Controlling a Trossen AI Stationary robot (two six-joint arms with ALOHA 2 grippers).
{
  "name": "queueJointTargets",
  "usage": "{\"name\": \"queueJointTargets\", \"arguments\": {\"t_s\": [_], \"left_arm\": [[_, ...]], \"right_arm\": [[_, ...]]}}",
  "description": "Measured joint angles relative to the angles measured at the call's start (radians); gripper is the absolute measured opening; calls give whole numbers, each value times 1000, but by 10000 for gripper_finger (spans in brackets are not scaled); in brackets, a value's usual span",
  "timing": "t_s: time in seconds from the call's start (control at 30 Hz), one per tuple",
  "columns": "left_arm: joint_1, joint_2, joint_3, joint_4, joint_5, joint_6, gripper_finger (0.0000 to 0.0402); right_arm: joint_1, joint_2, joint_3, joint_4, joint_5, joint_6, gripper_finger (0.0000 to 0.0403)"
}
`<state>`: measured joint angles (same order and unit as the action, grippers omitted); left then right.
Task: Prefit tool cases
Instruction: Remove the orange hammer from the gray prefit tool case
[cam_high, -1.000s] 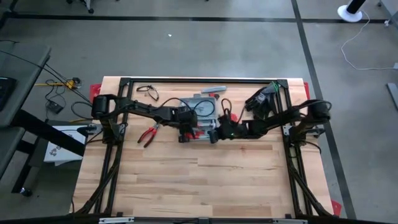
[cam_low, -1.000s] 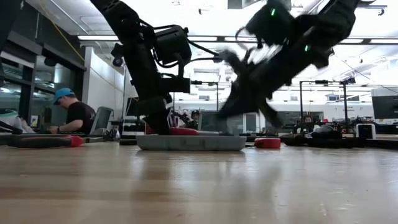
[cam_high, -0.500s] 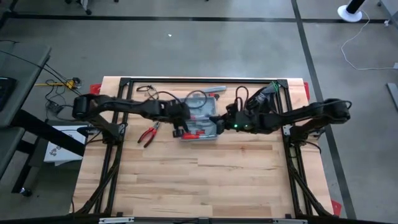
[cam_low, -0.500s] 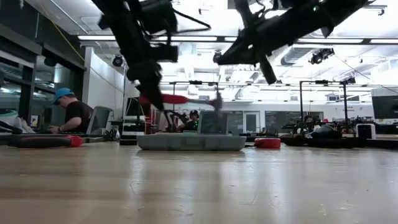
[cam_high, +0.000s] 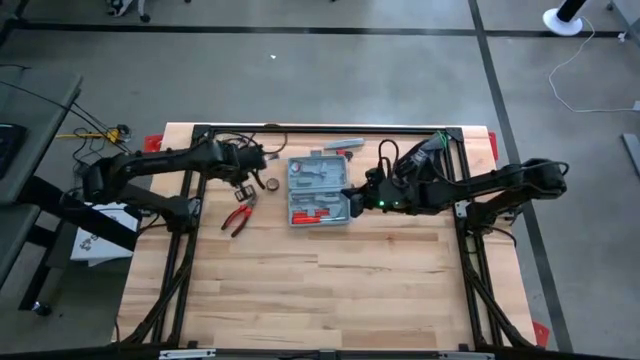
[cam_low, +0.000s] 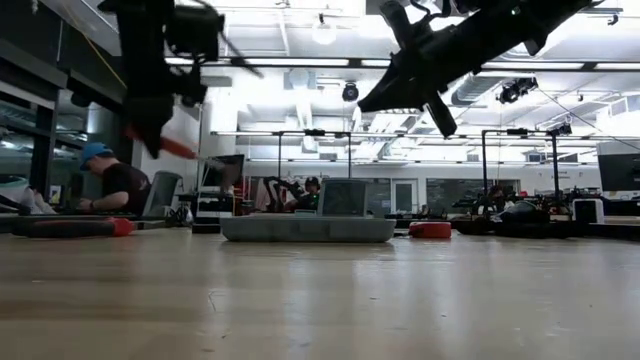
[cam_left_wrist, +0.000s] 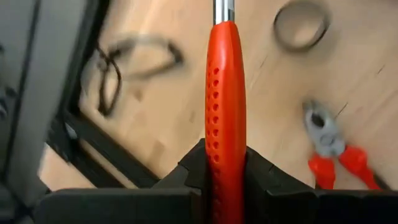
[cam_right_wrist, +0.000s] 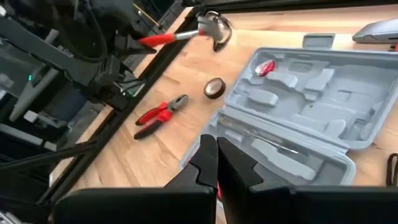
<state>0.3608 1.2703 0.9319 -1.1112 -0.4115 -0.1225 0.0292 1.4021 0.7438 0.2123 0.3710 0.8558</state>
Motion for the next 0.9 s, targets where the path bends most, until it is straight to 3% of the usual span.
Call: {"name": "queueJointTargets", "arguments": {"t_s": [0.17,0.33,0.47,0.9], "left_arm": [[41,-2,-91,1,50,-32,43],[44,-3,-156,6,51,-35,114],[44,-3,-164,11,48,-43,143],[44,-3,-164,10,43,-44,142]], "right_arm": [[0,0,1,-16,0,0,0],[0,0,1,-26,0,15,0],[0,0,1,-34,0,18,0],[0,0,1,-40,3,18,0]]}}
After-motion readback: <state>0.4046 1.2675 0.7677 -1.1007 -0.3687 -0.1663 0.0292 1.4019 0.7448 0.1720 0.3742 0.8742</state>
